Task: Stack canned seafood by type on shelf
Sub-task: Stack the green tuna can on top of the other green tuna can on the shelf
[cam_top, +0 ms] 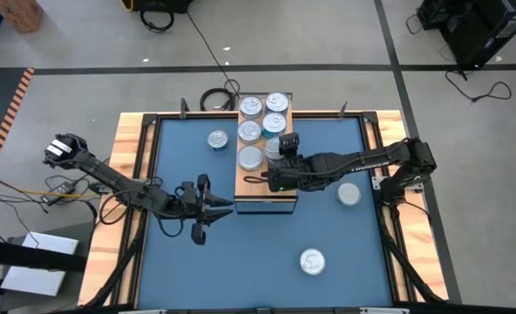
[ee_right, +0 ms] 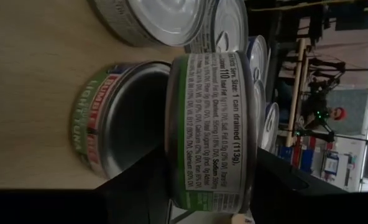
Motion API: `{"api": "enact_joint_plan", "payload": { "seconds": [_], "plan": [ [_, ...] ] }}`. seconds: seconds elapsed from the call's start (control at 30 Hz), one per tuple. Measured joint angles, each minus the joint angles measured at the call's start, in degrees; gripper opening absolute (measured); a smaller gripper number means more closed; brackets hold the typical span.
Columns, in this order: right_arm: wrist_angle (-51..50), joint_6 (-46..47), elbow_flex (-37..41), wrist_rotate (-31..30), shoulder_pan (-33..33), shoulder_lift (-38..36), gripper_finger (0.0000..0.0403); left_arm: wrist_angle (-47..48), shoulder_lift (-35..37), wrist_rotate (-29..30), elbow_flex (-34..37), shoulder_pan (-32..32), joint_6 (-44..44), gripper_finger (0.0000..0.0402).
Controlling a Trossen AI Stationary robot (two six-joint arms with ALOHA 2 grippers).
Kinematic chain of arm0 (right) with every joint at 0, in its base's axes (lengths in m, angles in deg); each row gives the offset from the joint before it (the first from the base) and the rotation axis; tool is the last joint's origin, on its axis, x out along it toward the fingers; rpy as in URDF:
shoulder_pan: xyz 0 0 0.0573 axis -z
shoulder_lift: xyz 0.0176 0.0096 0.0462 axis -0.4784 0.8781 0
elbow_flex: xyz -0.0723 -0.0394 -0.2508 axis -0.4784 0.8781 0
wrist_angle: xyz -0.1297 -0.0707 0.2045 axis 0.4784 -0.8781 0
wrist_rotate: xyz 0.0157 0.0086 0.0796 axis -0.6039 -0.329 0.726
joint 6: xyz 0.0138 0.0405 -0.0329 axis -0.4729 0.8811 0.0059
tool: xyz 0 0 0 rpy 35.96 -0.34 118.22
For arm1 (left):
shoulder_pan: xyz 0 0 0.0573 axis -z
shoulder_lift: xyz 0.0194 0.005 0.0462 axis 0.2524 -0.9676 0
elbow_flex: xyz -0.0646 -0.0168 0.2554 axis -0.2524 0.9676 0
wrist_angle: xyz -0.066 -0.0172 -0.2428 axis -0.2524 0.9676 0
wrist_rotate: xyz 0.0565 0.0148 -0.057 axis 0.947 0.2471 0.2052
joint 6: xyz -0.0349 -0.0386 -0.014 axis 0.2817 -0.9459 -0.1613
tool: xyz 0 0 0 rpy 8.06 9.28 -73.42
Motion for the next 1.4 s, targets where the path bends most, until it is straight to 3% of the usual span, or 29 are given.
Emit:
{"api": "enact_joint_plan", "payload": {
  "seconds": [0.2, 0.63, 0.97, 1.4],
  "plan": [
    [-0.09, -0.49, 0.0, 0.35, -0.44, 0.0, 0.0207, 0.02, -0.01, 0.0, 0.0, 0.0, -0.02, 0.0102],
    [-3.59, 9.71, -0.09, 6.75, 0.25, -0.46, 0.0285, 0.06, -0.02, 0.0, 0.0, 0.0, -0.02, 0.0102],
    [-4.37, 14.17, -0.02, 15.08, 2.14, -3.34, 0.0284, 0.24, -0.02, -0.02, 0.0, -0.02, -0.02, 0.0102],
    [-3.66, 14.68, -0.04, 19.87, 4.93, -3.64, 0.0284, 0.64, 0.0, -0.02, 0.0, 0.0, -0.03, 0.0102]
  ]
}}
